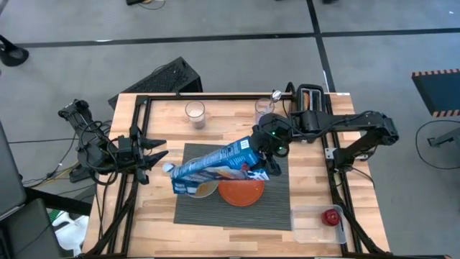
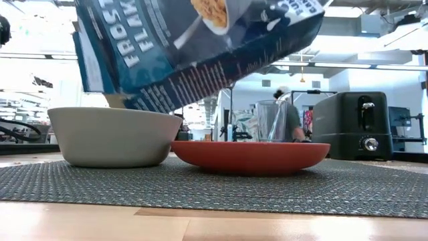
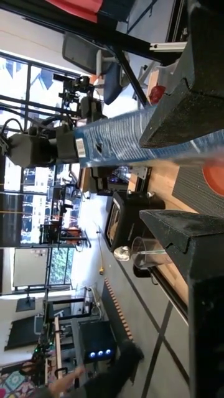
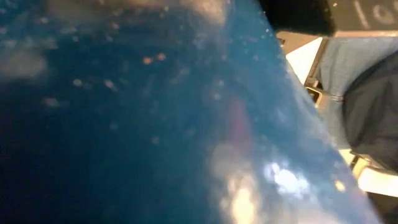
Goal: Arrange a breakfast setting
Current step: Pour the cereal from the cereal box into the bowl
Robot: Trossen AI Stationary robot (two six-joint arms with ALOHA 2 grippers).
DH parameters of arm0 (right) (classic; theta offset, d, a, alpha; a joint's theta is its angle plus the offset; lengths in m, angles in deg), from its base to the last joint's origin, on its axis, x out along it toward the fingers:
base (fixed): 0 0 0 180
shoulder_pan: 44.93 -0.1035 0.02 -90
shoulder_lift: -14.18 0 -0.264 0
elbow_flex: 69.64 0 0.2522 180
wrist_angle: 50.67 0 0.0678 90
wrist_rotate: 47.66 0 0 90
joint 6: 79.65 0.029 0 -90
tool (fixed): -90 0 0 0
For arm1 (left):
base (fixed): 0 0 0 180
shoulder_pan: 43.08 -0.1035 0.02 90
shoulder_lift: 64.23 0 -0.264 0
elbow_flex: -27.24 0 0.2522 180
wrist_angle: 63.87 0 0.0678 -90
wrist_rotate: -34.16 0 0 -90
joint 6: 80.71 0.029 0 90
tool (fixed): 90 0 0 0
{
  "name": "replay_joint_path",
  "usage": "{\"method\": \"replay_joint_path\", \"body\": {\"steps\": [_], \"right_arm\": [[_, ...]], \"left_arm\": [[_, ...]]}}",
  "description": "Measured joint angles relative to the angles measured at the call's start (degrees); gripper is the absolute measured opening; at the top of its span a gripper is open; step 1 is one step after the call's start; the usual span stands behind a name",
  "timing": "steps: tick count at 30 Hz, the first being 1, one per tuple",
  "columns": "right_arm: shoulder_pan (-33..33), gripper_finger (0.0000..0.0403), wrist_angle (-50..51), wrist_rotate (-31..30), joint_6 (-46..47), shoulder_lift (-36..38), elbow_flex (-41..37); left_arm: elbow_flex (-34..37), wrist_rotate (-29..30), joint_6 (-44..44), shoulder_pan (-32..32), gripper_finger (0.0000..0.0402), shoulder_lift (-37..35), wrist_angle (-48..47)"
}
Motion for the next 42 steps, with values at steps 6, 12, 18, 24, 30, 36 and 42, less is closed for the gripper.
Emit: {"method": "replay_joint_path", "body": {"steps": [6, 12, 18, 24, 30, 36, 42], "right_arm": [[-0.03, 0.0286, -0.07, 0.1, 0.03, 0.0, 0.0], [0.03, 0.0286, 0.68, 0.03, -0.03, 0.0, 0.0], [0.03, 0.0286, 0.71, 0.06, -0.11, 0.0, 0.0], [0.02, 0.0286, 0.88, 0.01, -0.09, 0.0, 0.0], [0.22, 0.0286, 0.69, 0.07, 0.07, 0.0, 0.0], [-0.01, 0.0286, 0.74, 0.18, -0.54, 0.0, 0.0], [0.0, 0.0286, 0.91, 0.0, -0.59, 0.53, 0.0]], "left_arm": [[0.0, -0.01, -0.89, 0.01, 0.0157, 0.0, -0.78], [0.0, 0.0, -0.93, 0.0, 0.0157, 0.0, -0.82], [0.0, 0.0, -1.04, 0.0, 0.0157, 0.0, -0.8], [0.0, 0.0, -1.04, 0.01, 0.0157, 0.0, -0.8], [0.0, 0.0, -1.04, 0.0, 0.0157, 0.0, -0.8], [0.0, 0.0, -1.04, 0.02, 0.0157, 0.02, -0.8], [0.0, 0.0, -1.04, 0.01, 0.0157, 0.0, -0.8]]}}
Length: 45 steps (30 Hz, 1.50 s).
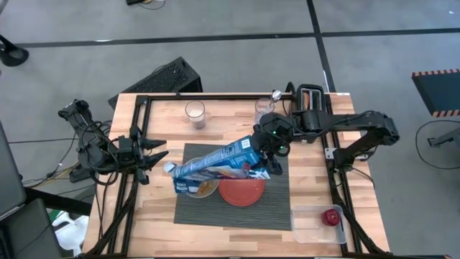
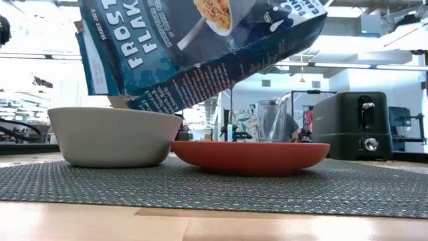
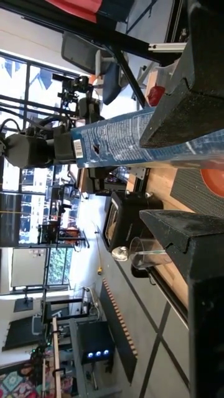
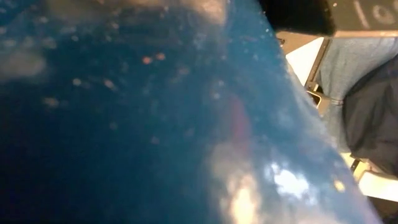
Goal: Arrange a breakfast setting
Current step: Pour the cereal from the cereal box into the bowl
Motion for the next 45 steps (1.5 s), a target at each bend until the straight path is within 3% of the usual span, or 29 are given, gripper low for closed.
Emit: {"method": "replay_joint_path", "body": {"steps": [29, 45], "right_arm": [[-1.01, 0.0285, -11.26, 0.15, 2.18, 12.52, -16.33], [-1.01, 0.0284, -30.79, 0.2, 4.15, 23.23, -34.76]], "left_arm": [[0.02, 0.57, -2.71, 0.0, 0.0157, 0.5, -2.33], [0.04, 0.7, -2.91, 0.01, 0.0157, 0.5, -2.2]]}}
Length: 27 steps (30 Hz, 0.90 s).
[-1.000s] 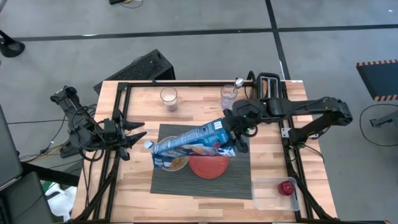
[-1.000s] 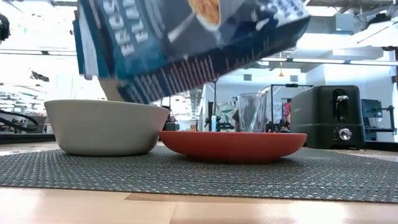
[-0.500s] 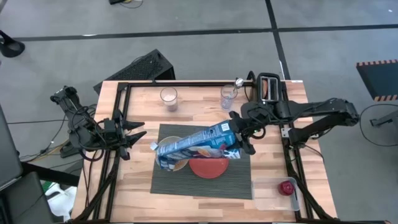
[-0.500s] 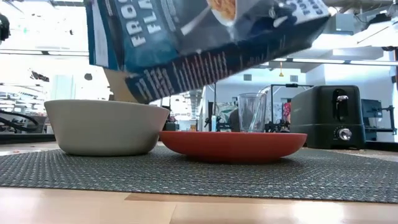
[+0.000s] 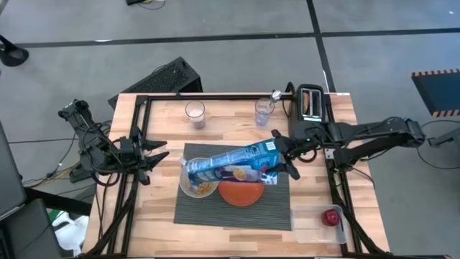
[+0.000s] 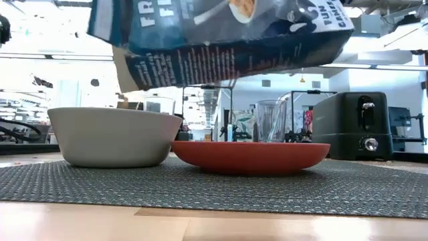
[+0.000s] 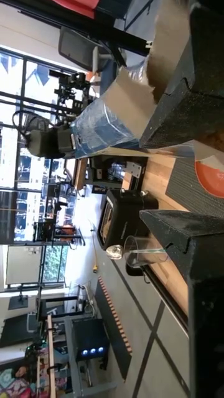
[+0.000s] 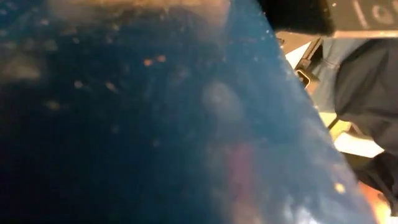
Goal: Arrange a breakfast setting
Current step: Pour the cereal from the cereal box into the bowl
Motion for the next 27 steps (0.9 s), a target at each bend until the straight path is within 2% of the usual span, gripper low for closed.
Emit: {"method": "replay_joint_path", "body": {"steps": [11, 21, 27], "right_arm": [[-0.02, 0.0284, -12.03, 0.06, 1.28, 6.11, -12.47], [-0.05, 0.0284, -22.32, 0.29, 0.6, 7.39, -19.87], [-0.07, 0.0284, -30.55, 0.94, -0.22, 7.36, -23.52]], "left_arm": [[0.02, 0.19, -0.54, -0.02, 0.0157, 0.01, 0.08], [0.02, 0.25, -1.49, -0.17, 0.0157, 0.31, 0.34], [0.02, -1.94, -2.9, -1.5, 0.0157, 1.77, 0.68]]}}
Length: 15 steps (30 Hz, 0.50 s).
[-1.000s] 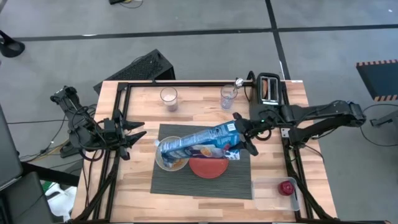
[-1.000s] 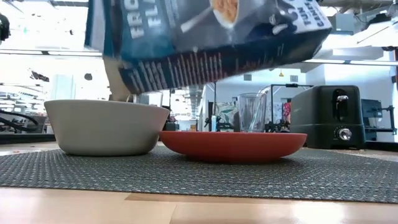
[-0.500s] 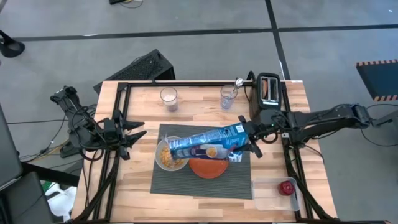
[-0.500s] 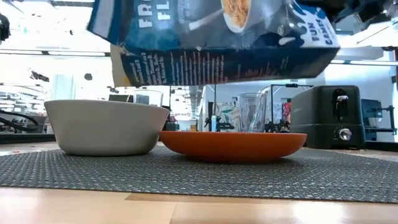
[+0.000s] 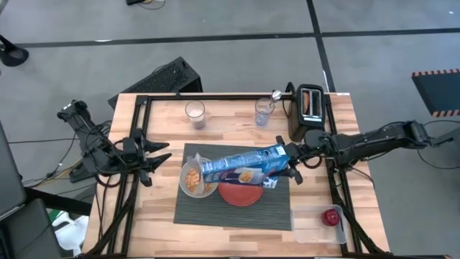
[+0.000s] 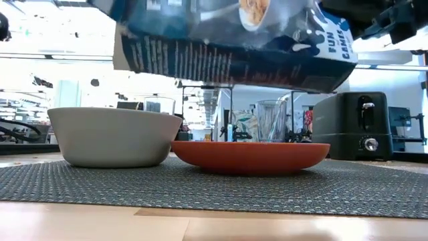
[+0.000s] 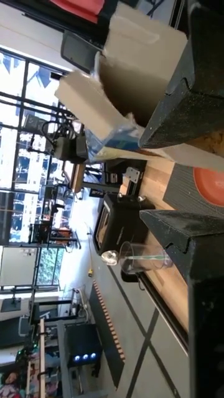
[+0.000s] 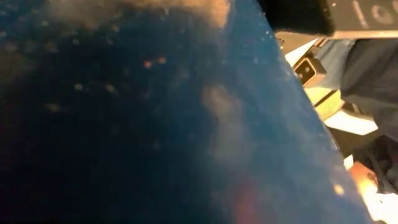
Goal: Arrange a breakfast setting
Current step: Pour the cereal from the cereal box into the bowl
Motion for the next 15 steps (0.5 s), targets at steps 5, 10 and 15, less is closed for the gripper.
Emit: {"method": "replay_joint_path", "body": {"steps": [5, 10, 15], "right_arm": [[0.02, 0.0284, -7.29, 0.58, -0.47, -0.11, -3.94], [0.15, 0.0284, -15.29, 0.52, -1.03, -0.07, -7.19], [0.15, 0.0284, -20.29, 0.56, -2.37, -0.09, -8.48]], "left_arm": [[0.0, -1.22, -0.04, -1.45, 0.0157, 1.21, 0.74], [0.0, -3.84, -1.76, -2.78, 0.0157, 2.48, 0.72], [0.0, -7.06, -2.05, -4.49, 0.0157, 4.4, 0.71]]}}
